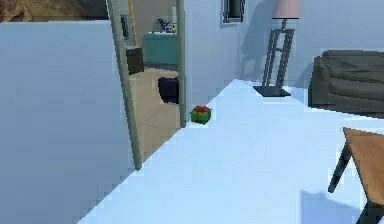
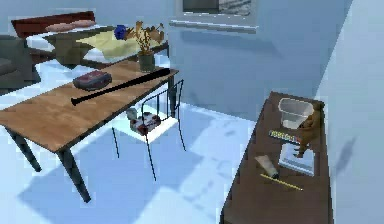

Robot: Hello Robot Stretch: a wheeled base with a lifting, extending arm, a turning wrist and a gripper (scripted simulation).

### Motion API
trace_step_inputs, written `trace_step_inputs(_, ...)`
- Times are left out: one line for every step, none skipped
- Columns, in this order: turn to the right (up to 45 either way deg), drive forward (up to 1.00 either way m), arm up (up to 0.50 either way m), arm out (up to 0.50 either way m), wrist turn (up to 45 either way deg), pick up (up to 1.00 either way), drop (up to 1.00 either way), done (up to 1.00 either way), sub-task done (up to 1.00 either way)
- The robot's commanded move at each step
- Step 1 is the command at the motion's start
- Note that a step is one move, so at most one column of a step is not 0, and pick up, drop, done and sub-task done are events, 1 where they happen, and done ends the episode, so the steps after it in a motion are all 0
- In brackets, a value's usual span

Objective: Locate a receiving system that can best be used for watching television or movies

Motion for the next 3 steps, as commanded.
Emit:
trace_step_inputs(0.0, 0.35, 0.0, 0.0, 0.0, 0.0, 0.0, 0.0, 0.0)
trace_step_inputs(3.0, 0.0, 0.0, 0.0, 0.0, 0.0, 0.0, 0.0, 0.0)
trace_step_inputs(0.0, 1.0, 0.0, 0.0, 0.0, 0.0, 0.0, 0.0, 0.0)
